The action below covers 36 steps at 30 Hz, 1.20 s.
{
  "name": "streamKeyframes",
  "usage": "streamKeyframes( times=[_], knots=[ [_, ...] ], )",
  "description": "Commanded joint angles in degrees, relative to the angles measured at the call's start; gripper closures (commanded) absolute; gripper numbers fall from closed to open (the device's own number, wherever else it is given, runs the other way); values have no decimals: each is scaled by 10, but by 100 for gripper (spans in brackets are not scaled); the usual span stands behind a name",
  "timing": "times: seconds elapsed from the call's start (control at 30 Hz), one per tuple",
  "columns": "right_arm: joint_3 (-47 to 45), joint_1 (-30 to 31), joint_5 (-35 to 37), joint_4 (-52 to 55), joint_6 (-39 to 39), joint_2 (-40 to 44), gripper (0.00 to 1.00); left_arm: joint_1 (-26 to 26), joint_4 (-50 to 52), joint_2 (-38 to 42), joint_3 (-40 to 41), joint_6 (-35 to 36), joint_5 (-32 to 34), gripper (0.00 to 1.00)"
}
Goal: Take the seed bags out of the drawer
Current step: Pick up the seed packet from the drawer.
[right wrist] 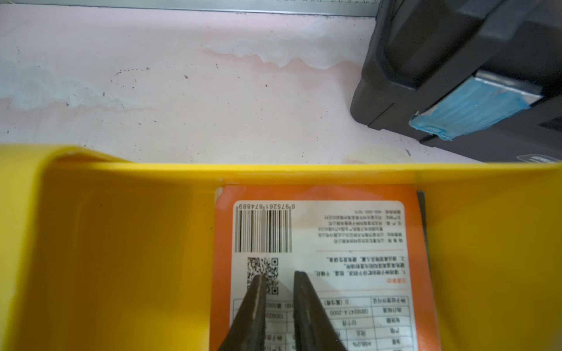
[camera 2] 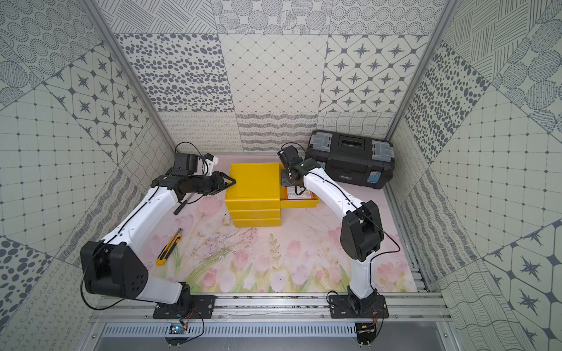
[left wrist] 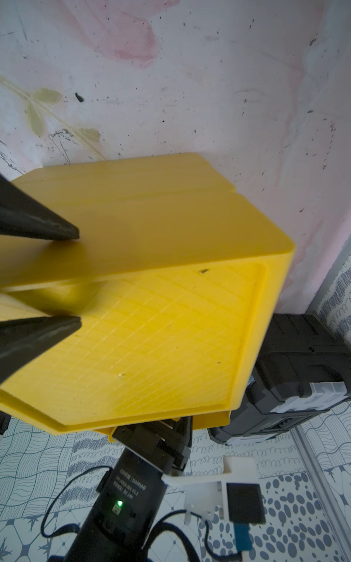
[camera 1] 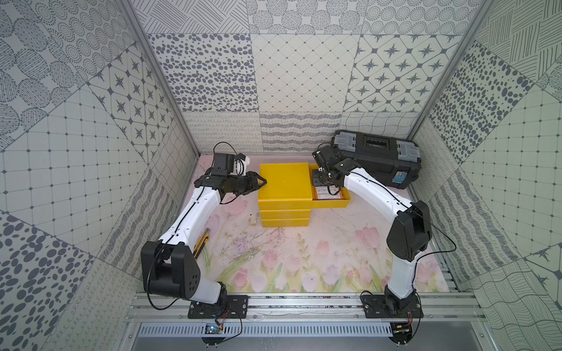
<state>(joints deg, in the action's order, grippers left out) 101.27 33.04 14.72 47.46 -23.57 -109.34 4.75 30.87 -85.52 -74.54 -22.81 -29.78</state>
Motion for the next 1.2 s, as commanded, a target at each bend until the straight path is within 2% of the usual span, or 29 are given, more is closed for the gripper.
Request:
streamKeyframes(
  times=[0.0, 0.2, 0.47, 0.83, 1.03, 1.17],
  knots=[
    [13, -2, 5, 0, -3, 21, 77, -3, 95, -11, 9, 13, 56, 57],
    [-15, -7, -26, -34, -17, 55, 81, -3, 94, -11, 9, 13, 55, 57],
    [-39, -23, -33, -37, -16, 76, 86, -4, 94, -11, 9, 13, 54, 57],
    [-54, -36, -56, -39, -14, 36, 90, -5, 93, -11, 9, 12, 52, 57],
    [-41, -28, -89, -42, -20, 12, 90, -6, 92, -13, 8, 12, 52, 57],
    [-37, -25, -135, -49, -31, -2, 90, -6, 92, -13, 8, 11, 52, 57]
  ],
)
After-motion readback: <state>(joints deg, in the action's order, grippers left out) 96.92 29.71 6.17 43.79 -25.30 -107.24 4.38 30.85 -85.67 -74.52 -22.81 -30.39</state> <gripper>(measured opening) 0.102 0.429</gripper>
